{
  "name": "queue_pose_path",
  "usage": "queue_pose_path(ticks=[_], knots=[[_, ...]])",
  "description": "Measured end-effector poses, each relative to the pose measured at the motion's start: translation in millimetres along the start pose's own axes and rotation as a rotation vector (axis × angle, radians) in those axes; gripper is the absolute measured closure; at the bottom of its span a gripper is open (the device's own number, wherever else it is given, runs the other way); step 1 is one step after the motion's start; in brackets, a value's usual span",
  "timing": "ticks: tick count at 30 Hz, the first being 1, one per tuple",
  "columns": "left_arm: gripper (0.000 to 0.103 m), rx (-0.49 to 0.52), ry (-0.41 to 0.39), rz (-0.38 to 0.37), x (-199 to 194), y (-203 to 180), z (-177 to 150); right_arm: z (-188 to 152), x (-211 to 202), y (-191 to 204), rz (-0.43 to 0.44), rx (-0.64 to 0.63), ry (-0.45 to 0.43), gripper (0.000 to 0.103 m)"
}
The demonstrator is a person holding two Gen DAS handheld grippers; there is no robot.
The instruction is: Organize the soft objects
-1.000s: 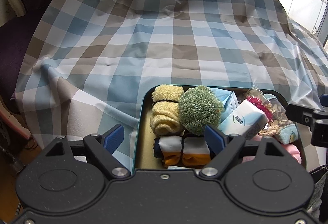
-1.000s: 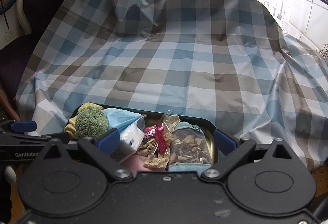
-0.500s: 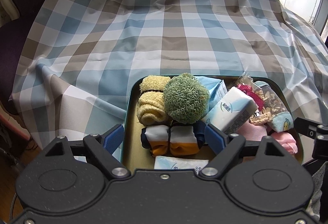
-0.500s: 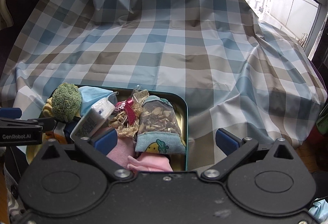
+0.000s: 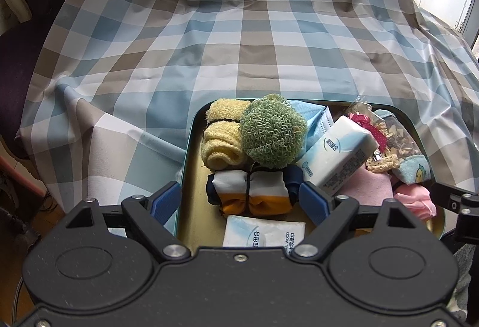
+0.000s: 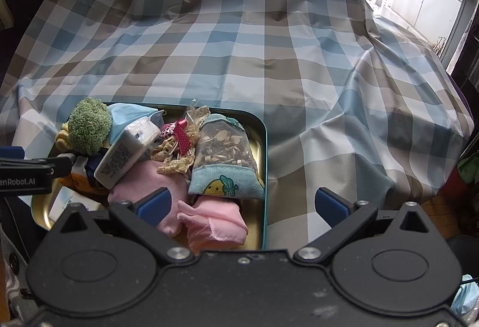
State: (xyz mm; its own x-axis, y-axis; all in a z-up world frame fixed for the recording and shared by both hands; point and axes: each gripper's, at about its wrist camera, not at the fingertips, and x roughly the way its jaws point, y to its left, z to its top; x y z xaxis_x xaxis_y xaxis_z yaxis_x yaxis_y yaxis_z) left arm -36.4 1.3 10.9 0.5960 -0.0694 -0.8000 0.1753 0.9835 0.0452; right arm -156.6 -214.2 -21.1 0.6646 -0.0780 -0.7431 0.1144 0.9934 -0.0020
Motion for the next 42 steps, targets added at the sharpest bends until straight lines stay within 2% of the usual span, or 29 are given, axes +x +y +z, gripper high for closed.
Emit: queue_pose_path(ticks=[13,42], knots=[[0.019,-0.002,0.031,0.013,1,-1,-3,-4,3,0,-0.057,0.027,0.021,0.000],[0.018,-0.010,0.041,0.018,0,0,-5,-5,11,0,-0.032,0.051,0.059,0.000]])
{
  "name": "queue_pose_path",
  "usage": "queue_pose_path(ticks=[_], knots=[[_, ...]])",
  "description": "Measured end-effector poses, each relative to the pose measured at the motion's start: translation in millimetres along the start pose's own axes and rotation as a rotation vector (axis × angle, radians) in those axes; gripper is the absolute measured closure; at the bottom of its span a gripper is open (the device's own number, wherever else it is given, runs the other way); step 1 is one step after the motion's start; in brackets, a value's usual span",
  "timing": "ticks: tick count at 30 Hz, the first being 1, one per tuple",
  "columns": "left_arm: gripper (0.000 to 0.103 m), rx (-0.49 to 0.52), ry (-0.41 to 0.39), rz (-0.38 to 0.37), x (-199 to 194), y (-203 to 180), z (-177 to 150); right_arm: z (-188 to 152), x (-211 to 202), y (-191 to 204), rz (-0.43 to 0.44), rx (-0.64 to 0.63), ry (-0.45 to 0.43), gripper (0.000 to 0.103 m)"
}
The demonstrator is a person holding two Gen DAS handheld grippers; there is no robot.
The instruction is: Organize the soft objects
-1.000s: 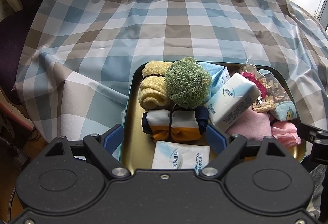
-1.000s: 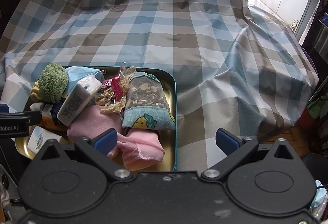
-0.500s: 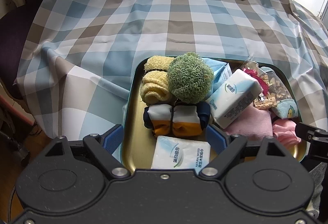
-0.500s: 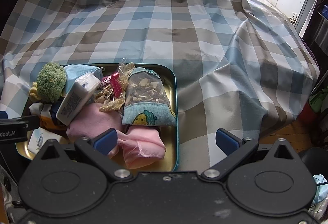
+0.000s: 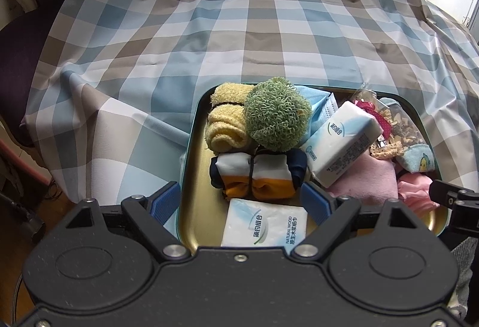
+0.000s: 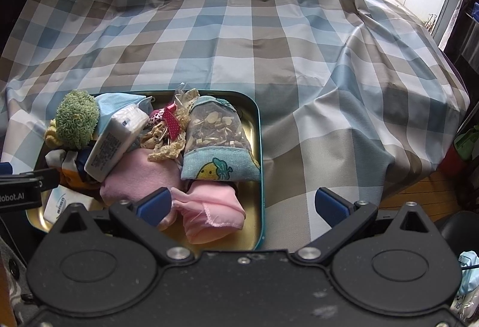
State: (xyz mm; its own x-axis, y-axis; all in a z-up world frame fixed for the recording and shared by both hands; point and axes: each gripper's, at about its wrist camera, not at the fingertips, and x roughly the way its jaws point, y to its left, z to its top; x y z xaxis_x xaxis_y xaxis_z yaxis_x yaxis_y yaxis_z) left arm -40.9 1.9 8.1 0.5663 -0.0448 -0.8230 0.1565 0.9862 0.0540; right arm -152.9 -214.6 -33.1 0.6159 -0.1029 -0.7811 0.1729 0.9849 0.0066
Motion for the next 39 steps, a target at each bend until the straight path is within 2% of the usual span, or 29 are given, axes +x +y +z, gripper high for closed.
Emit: queue_pose_path(ticks=[39], knots=[[0.018,-0.008,0.002,0.004,0.0,1.6,-1.8,-1.9,2.1,-1.8,0.027,0.009,0.018,0.000]])
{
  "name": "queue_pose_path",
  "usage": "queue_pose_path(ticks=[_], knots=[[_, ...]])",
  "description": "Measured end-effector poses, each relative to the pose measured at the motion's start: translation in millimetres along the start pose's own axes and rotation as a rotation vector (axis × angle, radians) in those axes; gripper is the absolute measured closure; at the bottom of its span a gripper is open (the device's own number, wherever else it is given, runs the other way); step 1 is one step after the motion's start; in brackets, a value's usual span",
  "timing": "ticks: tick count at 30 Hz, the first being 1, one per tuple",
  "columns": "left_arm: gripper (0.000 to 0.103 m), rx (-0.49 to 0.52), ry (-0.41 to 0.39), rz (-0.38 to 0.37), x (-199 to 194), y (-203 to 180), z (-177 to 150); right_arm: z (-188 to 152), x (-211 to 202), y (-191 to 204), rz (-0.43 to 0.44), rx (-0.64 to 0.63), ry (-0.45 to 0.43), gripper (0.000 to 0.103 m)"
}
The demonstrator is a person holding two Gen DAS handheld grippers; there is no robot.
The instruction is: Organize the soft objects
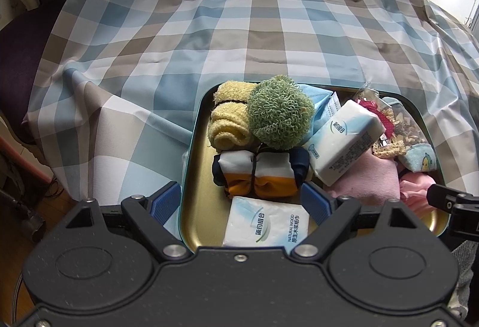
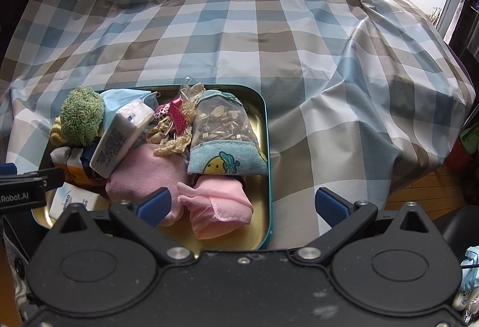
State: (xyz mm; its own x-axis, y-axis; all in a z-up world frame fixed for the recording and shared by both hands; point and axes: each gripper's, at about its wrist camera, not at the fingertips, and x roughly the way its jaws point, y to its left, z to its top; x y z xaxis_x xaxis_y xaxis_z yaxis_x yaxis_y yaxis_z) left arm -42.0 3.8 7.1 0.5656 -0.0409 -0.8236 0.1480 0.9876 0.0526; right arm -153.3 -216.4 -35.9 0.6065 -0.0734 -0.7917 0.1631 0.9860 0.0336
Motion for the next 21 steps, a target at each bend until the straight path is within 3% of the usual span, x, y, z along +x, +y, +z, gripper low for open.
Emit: queue_pose_path(ticks=[21], knots=[[0.018,0.000,0.002,-0.001,0.0,-0.6,0.0,0.1,0.6,0.5,0.007,-0.003,0.005,0.000]])
